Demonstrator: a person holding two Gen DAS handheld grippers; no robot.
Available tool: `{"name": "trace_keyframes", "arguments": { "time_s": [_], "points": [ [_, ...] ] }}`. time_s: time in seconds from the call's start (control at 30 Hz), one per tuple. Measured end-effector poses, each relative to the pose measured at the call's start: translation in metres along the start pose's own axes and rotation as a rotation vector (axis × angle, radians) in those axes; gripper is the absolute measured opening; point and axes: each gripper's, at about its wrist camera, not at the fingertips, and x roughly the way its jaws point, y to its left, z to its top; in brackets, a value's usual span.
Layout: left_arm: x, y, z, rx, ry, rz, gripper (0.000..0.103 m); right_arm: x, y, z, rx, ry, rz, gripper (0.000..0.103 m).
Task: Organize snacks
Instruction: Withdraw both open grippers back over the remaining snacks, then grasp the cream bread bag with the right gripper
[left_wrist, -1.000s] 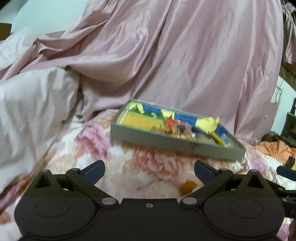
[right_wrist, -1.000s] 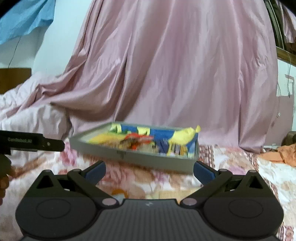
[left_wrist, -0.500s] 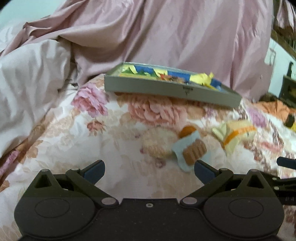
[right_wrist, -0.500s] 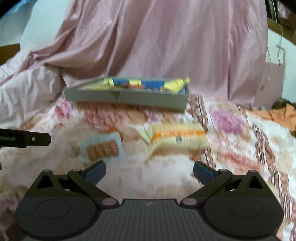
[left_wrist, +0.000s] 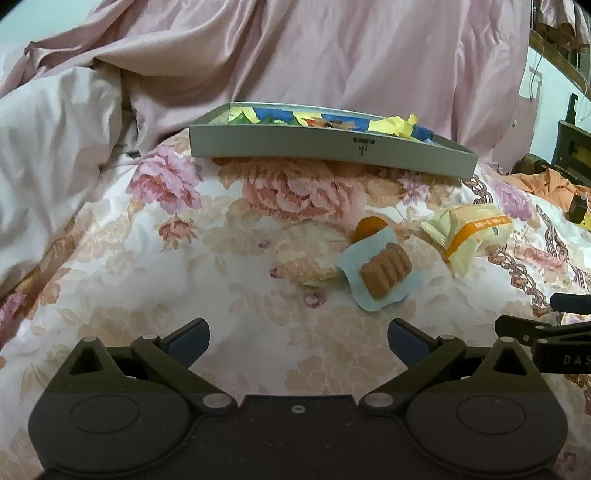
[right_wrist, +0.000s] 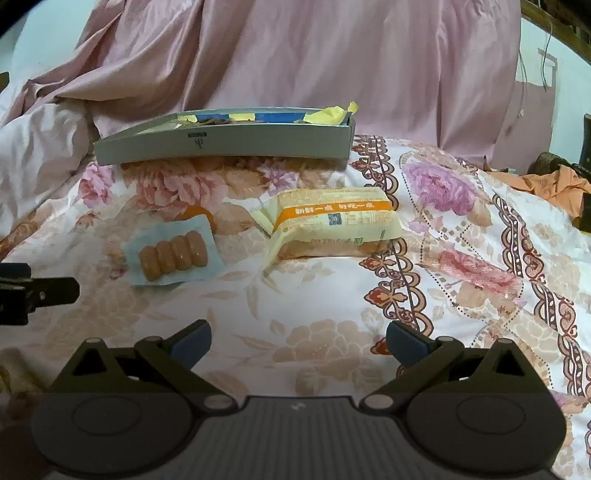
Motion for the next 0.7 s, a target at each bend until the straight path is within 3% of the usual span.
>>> {"name": "trace_keyframes", "arguments": {
  "time_s": [0.7],
  "points": [
    [0.009,-0.006,-0.005,0.041,0.003,-0.029,0.102,0.017,-0.002,0.007,-0.049,0.025,0.038,0.103]
  ]
}}
